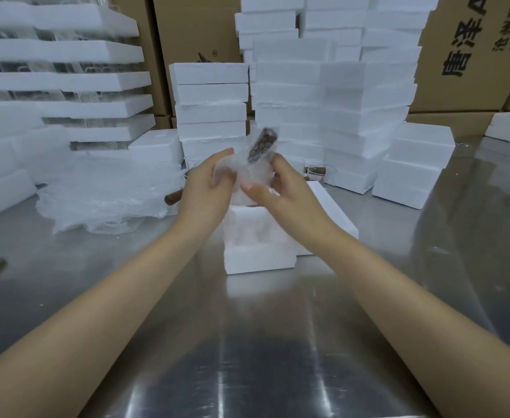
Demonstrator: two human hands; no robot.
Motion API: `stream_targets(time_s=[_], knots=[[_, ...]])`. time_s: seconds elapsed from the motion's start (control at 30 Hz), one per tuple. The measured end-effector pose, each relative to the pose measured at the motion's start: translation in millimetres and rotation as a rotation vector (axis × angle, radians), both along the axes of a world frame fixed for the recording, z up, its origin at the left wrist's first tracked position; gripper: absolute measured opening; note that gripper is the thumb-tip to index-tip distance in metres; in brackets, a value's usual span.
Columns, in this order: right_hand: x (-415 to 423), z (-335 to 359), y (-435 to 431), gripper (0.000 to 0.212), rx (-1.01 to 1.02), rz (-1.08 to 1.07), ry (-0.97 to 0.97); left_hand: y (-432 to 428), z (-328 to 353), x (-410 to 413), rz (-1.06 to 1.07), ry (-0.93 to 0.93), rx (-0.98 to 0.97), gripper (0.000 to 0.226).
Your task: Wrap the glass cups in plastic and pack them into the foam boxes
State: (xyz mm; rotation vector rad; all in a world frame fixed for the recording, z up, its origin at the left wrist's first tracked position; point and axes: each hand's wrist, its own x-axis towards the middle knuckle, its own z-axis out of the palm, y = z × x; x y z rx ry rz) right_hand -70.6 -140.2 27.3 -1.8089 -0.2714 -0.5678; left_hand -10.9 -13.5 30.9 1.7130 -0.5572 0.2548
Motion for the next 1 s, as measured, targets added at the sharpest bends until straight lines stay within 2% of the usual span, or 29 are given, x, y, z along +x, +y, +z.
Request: stream_targets(time_s=[0.07,0.13,0.2,0.27,0.47,0.6,0.67,0.73,0.8,0.87,1.0], knots=[[-0.4,5.6,-5.5,0.024,0.241,0.068,0.044,-1.4,3.0,-1.0,-0.145,0.251,-0.136,0.030],[-2.4,7.8,-7.8,0.029,0.312,0.094,0.067,-2.9,3.9,-2.3,-0.295,0.438,-0.234,0.031],[-4.8,7.0,-5.6,0.030,0.253,0.107,0.059,-3.8,0.7,-3.0,-0.368,0.419,-0.218,0.036],[-7.0,6.9,-2.1,0.029,0.189,0.084,0.041,-3.6,-0.2,-4.6,-0.348,0.331,-0.178,0.037],[-9.1,3.8,7.0,0.040,-0.039,-0.078,-0.086,0.9,1.5,-4.9,-0.110,0.206,-0.066,0.028],[-8.8,1.4,9.7,0.049,-0.020,-0.058,-0.166,-1.3,3.7,-10.6,-0.072,0.076,-0.128,0.025],[-6.6,4.4,6.3,0.048,0.075,-0.053,-0.142,-4.5,7.6,-9.5,-0.189,0.171,-0.211,0.032],[-3.9,4.5,1.7,0.050,0.228,-0.048,-0.127,-7.1,10.7,-9.2,-0.352,0.419,-0.338,0.039],[-1.7,2.4,-0.2,0.056,0.297,-0.041,-0.110,-8.5,11.0,-13.9,-0.494,0.636,-0.388,0.044],[-0.7,-1.8,0.8,0.063,0.261,-0.004,-0.094,-9.8,6.2,-18.1,-0.594,0.660,-0.353,0.048],[-0.9,1.0,-11.4,0.053,0.083,0.046,-0.144,-6.3,7.4,-12.3,-0.470,0.507,-0.356,0.048]])
